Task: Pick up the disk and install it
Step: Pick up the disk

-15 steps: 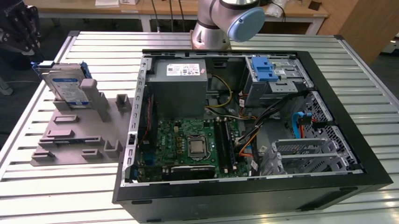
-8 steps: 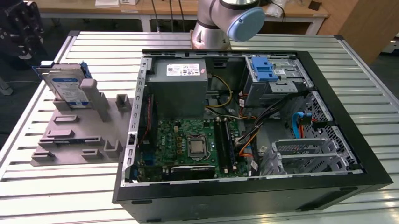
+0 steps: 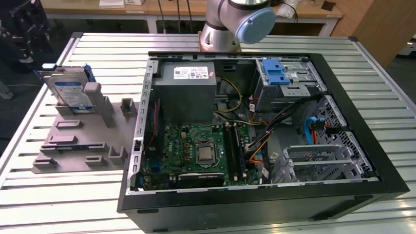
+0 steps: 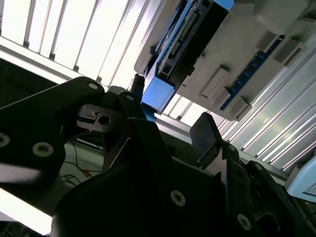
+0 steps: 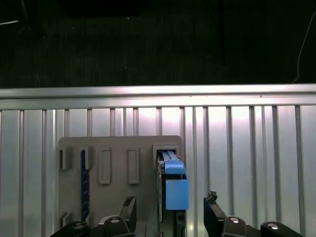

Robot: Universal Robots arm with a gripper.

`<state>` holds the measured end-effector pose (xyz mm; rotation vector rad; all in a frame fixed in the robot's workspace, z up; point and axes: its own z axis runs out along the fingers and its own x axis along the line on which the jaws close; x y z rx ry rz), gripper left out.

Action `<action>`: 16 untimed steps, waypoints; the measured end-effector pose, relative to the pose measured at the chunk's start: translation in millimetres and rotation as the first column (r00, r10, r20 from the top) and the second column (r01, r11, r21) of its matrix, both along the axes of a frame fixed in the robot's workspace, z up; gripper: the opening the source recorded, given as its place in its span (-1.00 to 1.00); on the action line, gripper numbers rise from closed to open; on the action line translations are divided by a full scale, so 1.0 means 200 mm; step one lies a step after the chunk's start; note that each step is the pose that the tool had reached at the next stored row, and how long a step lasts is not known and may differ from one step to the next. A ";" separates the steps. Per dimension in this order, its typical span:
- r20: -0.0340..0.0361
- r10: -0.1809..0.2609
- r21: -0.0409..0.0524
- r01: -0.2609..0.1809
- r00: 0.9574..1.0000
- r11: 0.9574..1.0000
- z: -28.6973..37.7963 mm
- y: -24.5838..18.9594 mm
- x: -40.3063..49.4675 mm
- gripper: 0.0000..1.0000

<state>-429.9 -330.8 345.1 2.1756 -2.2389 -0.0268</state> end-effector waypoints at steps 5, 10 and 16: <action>0.003 0.006 0.001 -0.006 1.000 1.000 -0.034 0.003 -0.012 0.29; 0.006 0.006 0.001 -0.006 1.000 1.000 -0.080 0.003 -0.015 0.29; 0.006 0.006 0.001 -0.006 1.000 1.000 -0.119 0.003 -0.018 0.29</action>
